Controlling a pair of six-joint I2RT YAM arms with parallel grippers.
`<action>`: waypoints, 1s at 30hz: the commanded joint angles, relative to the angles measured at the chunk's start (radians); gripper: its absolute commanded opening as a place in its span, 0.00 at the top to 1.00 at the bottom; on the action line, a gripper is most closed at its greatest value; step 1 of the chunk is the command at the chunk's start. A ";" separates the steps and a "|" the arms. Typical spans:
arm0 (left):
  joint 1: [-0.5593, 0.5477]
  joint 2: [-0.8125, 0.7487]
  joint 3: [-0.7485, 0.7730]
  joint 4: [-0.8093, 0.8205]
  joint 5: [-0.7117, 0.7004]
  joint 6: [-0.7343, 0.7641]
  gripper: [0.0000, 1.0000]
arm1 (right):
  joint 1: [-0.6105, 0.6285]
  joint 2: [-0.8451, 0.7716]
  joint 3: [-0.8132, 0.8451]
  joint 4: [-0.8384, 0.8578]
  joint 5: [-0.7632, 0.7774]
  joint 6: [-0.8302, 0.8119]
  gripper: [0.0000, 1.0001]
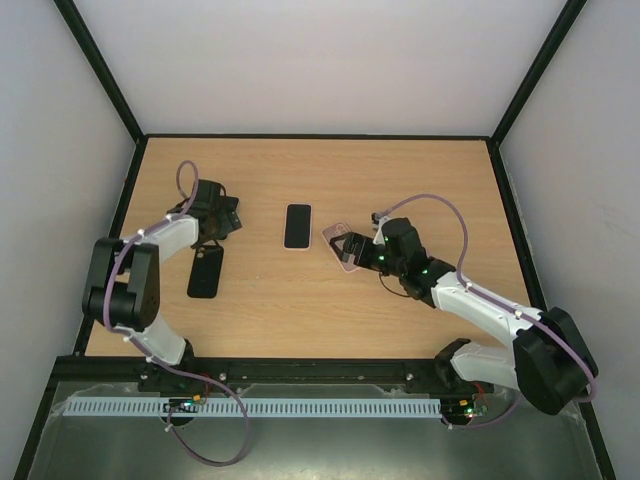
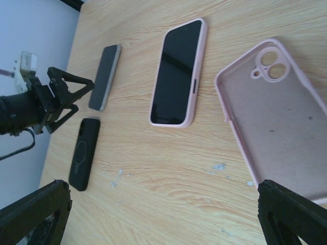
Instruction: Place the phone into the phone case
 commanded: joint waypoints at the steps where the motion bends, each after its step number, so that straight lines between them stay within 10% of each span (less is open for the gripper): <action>1: 0.009 0.070 0.073 0.020 -0.073 0.070 0.00 | -0.002 -0.022 -0.017 -0.056 0.089 -0.082 0.02; 30: 0.026 0.321 0.246 -0.053 0.067 0.168 0.02 | -0.002 0.057 0.045 -0.146 0.488 -0.273 0.02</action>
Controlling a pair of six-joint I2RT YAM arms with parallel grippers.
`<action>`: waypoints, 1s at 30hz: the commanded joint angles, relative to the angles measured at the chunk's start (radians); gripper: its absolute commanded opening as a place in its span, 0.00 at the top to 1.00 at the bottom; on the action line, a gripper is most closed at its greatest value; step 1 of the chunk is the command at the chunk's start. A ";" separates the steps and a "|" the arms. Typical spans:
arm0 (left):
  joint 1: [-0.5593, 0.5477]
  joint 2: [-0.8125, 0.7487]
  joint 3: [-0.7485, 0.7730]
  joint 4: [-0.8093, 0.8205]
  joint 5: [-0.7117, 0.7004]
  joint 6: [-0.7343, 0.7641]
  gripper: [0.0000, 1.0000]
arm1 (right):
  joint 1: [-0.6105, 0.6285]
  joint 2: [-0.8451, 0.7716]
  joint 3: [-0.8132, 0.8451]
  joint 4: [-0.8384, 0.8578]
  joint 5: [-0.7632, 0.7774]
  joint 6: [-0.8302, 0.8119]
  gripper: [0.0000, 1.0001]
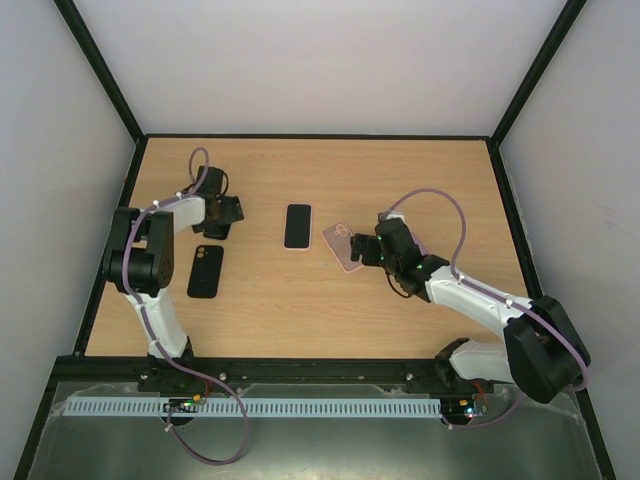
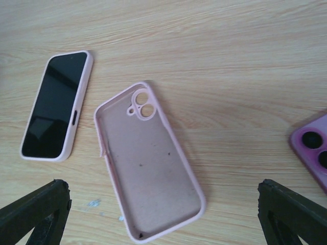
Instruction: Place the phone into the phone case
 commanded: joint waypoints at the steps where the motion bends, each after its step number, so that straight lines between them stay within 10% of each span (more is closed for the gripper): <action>1: -0.025 0.026 0.022 -0.078 0.038 -0.011 0.03 | -0.002 -0.012 0.016 -0.016 0.110 -0.039 0.02; 13: -0.067 0.063 0.074 -0.110 -0.054 -0.052 0.13 | -0.002 0.055 0.021 0.020 0.166 -0.058 0.01; 22: -0.073 0.152 0.166 -0.127 -0.100 -0.015 0.13 | -0.029 0.257 0.163 -0.040 0.170 -0.121 0.35; 30: -0.073 0.168 0.179 -0.152 -0.119 -0.010 0.17 | -0.057 0.414 0.254 -0.067 0.122 -0.170 0.41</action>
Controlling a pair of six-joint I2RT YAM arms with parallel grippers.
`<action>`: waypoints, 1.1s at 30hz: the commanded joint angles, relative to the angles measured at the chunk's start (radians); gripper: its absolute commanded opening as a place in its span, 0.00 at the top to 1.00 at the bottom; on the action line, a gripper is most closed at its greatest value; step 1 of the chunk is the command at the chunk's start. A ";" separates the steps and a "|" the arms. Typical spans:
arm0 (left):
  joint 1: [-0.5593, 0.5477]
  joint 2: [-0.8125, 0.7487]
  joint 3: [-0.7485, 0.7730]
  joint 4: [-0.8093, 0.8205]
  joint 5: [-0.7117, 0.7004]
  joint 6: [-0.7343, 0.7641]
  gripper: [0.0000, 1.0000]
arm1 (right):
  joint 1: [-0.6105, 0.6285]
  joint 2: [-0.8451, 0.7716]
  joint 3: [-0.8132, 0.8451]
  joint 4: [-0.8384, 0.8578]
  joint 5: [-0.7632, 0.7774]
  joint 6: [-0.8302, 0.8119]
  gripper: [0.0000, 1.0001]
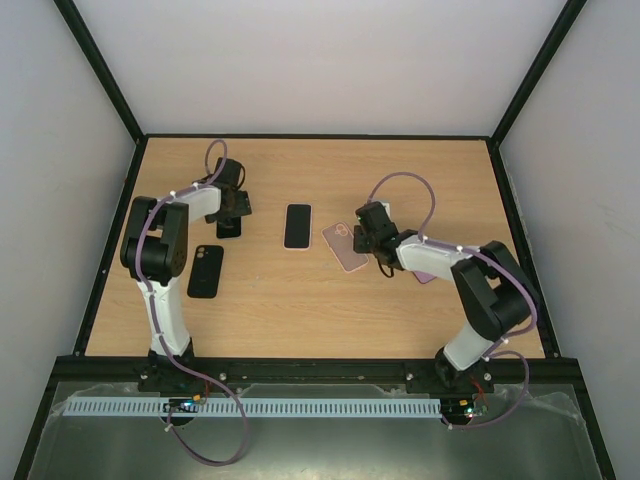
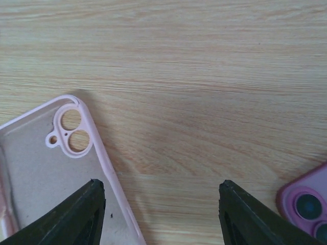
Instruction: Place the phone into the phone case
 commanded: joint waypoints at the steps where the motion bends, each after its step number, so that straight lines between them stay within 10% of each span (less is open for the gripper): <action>1: -0.002 0.040 0.006 -0.070 -0.008 0.004 0.18 | -0.012 0.068 0.062 -0.055 -0.003 -0.042 0.41; 25: -0.030 -0.064 -0.126 -0.064 0.078 -0.029 0.39 | -0.020 0.141 0.044 -0.088 -0.227 -0.014 0.97; 33: -0.066 -0.120 -0.182 -0.053 0.099 -0.044 0.43 | -0.007 0.041 -0.075 -0.092 -0.264 0.153 0.98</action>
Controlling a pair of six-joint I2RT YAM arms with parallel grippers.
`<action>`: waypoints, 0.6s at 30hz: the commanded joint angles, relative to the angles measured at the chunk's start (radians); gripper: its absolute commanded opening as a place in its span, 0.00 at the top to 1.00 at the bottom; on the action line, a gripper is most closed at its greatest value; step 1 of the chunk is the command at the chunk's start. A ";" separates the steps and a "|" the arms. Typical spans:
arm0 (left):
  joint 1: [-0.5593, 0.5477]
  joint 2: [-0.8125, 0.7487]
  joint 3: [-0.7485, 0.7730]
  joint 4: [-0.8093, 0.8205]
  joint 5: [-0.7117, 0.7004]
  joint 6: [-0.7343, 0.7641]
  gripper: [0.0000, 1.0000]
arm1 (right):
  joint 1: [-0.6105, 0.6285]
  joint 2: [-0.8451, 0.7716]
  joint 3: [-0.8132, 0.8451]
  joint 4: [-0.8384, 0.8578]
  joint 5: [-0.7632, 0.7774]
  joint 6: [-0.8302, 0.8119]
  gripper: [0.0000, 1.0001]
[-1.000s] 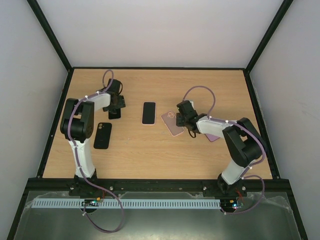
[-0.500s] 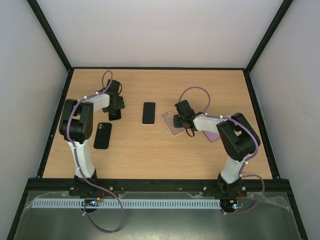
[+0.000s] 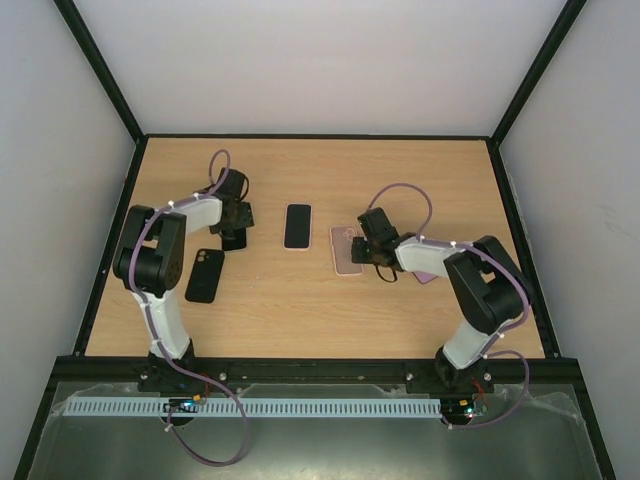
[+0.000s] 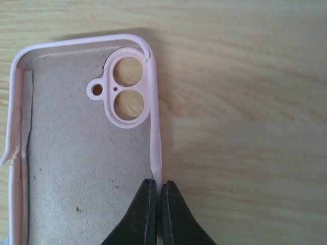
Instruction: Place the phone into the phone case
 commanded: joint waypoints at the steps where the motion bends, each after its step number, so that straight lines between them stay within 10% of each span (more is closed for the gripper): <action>1: -0.020 -0.025 -0.060 -0.056 0.071 -0.036 0.44 | 0.018 -0.066 -0.092 -0.072 -0.034 0.119 0.98; 18: -0.099 -0.228 -0.285 0.055 0.239 -0.134 0.50 | 0.241 -0.209 -0.260 -0.015 -0.037 0.284 0.98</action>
